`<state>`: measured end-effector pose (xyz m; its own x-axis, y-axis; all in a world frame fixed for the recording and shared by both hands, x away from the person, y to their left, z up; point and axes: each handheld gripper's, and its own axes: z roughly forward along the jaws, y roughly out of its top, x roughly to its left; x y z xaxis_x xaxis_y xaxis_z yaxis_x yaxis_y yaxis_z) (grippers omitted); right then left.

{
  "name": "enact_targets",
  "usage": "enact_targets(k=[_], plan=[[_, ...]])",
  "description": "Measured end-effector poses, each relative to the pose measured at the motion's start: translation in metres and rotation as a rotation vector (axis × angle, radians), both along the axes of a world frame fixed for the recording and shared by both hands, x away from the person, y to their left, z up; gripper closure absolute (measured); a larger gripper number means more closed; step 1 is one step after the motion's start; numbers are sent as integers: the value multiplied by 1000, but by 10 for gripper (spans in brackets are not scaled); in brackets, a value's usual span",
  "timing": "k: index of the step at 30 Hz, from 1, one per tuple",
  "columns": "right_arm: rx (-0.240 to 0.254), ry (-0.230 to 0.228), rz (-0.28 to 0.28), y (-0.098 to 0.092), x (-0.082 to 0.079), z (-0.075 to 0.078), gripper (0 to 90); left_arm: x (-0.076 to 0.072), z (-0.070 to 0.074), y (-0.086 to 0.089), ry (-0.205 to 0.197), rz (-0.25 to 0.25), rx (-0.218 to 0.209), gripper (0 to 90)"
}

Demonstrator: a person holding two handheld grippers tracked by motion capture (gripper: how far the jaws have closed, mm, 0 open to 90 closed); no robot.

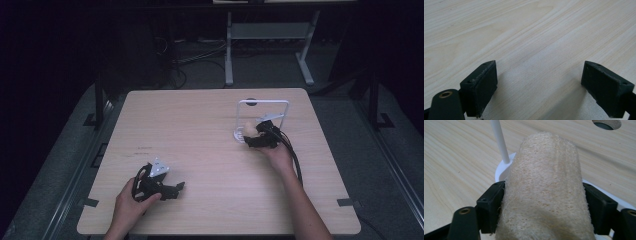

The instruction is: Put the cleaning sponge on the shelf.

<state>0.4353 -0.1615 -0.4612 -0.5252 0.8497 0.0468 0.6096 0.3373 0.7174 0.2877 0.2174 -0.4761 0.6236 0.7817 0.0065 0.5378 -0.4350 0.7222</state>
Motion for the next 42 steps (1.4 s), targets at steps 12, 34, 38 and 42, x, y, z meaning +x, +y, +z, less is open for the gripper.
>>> enact_targets(k=[12,34,38,42], plan=[[15,-8,5,-3,-5,11,193,0,0,0,0,0,0,129],[29,-92,79,-12,-63,54,698,0,0,0,0,-1,2,129],[20,-67,108,-6,-68,49,876,0,0,0,0,0,2,128],[15,-30,117,-2,-67,38,898,0,0,0,0,-1,2,129]])
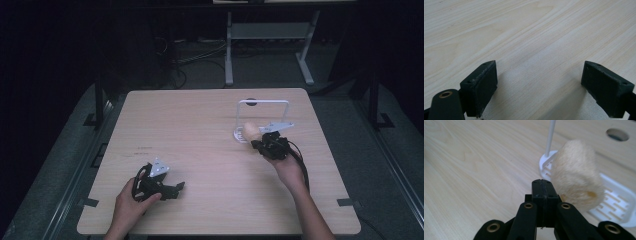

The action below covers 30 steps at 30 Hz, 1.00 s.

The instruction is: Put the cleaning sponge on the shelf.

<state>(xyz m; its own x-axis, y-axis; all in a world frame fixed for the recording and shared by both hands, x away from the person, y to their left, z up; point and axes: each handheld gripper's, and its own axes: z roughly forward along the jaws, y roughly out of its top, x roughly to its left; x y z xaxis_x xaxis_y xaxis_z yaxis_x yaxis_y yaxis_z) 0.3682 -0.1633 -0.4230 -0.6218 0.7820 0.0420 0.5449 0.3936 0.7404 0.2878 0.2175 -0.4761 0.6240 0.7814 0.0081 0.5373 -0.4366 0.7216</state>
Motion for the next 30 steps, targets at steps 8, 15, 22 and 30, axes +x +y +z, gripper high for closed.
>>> enact_targets(k=[8,15,22,30], plan=[[-30,33,28,8,5,-21,898,0,0,0,0,0,0,129],[-40,41,23,9,11,-32,897,0,0,0,0,0,0,129],[-34,39,-1,5,13,-35,897,0,0,0,1,0,0,129],[-32,29,-27,-5,13,-35,897,0,0,0,0,0,0,129]])
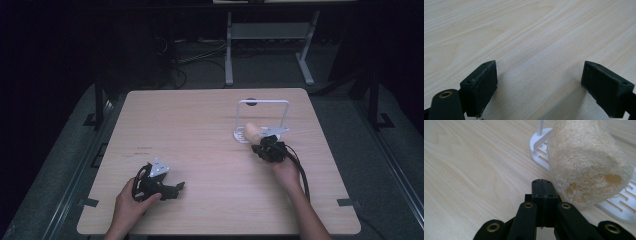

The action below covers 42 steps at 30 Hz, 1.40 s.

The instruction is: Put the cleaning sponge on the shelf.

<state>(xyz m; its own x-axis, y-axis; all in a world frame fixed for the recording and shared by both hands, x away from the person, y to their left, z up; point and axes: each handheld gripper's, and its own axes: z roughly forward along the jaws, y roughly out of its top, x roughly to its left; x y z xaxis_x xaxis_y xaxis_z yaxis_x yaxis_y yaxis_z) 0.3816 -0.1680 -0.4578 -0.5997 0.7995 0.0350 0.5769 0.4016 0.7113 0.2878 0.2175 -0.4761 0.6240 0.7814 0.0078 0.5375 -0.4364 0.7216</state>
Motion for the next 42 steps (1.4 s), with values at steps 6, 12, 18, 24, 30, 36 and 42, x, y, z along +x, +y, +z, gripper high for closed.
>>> enact_targets(k=[6,12,18,24,30,36,42], plan=[[6,-7,-26,-8,0,1,896,0,0,0,0,0,0,129],[3,-16,-42,-13,2,1,897,0,0,0,0,0,0,129],[9,-23,-72,-19,2,3,896,0,0,0,0,0,0,129],[10,-32,-105,-27,4,3,897,0,0,0,0,0,0,129],[14,-35,-126,-35,5,2,897,0,0,0,0,0,0,129],[9,-41,-142,-40,6,1,897,0,0,0,0,1,-1,129],[7,-53,-162,-45,7,4,898,0,0,0,0,0,0,129]])
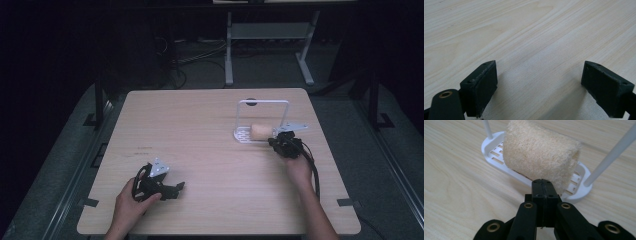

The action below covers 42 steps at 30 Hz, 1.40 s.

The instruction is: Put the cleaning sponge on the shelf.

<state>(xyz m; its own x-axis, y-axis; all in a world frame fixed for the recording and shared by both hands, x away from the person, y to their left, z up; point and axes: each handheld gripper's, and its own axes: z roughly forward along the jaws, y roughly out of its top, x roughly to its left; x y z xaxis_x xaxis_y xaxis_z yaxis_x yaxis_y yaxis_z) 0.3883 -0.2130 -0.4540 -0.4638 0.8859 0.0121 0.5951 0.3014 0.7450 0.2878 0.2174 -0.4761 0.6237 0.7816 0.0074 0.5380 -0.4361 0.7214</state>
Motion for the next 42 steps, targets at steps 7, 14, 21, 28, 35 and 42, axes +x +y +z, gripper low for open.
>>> enact_targets(k=[7,14,21,28,35,42], plan=[[4,-6,-14,-4,1,0,897,0,0,0,0,0,0,129],[12,-6,-7,-5,-2,2,896,0,0,0,-1,0,0,129],[23,-11,-4,-6,-9,8,801,0,0,0,0,0,0,129],[12,-13,-2,-4,-16,12,556,0,0,0,-1,0,0,129],[4,-21,-2,-3,-25,13,464,0,0,0,-1,0,0,129],[-15,-12,14,0,-38,13,378,0,0,0,-1,0,0,129]])
